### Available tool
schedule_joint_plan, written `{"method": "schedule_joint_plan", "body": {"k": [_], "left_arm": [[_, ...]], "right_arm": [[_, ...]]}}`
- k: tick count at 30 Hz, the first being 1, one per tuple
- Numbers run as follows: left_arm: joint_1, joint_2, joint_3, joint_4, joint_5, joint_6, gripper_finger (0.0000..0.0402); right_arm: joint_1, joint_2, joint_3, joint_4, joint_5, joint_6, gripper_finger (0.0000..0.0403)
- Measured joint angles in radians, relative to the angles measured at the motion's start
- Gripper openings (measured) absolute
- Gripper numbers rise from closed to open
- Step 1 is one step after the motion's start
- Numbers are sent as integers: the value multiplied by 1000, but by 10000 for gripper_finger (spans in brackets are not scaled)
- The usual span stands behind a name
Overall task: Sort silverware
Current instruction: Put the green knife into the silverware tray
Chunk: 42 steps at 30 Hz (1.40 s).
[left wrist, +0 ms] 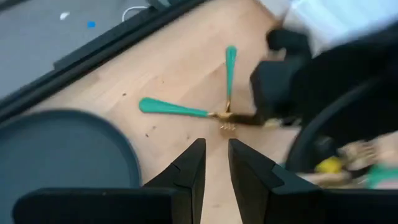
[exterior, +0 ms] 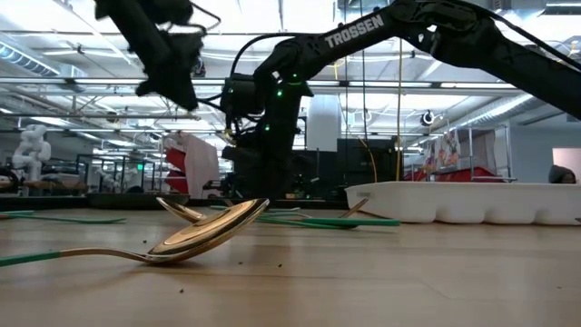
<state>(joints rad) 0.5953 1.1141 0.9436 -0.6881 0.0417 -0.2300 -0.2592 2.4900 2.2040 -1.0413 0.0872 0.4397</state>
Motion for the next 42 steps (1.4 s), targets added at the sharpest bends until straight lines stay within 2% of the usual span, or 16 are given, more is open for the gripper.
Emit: {"method": "schedule_joint_plan", "body": {"k": [9, 14, 19, 26, 31, 34, 39, 42], "left_arm": [[-14, 240, -55, 286, 25, 429, 80], [-11, 346, -36, 358, 143, 665, 80], [-11, 407, -26, 337, 249, 767, 80], [3, 448, 30, 237, 264, 929, 80], [23, 461, 45, 265, 228, 930, 80], [24, 461, 42, 326, 168, 828, 80], [18, 453, 42, 484, 156, 579, 80], [17, 426, 58, 521, 170, 428, 79]], "right_arm": [[-7, -101, 3, -48, 11, -39, 1], [7, -169, 3, -140, 19, -117, 7], [23, -172, 3, -288, 15, -220, 65], [58, -175, 5, -460, 12, -320, 176], [55, -175, 7, -517, 20, -261, 218], [43, -180, 7, -529, 40, -205, 222], [34, -253, 7, -540, 255, -142, 216], [34, -317, 7, -540, 308, -148, 214]]}}
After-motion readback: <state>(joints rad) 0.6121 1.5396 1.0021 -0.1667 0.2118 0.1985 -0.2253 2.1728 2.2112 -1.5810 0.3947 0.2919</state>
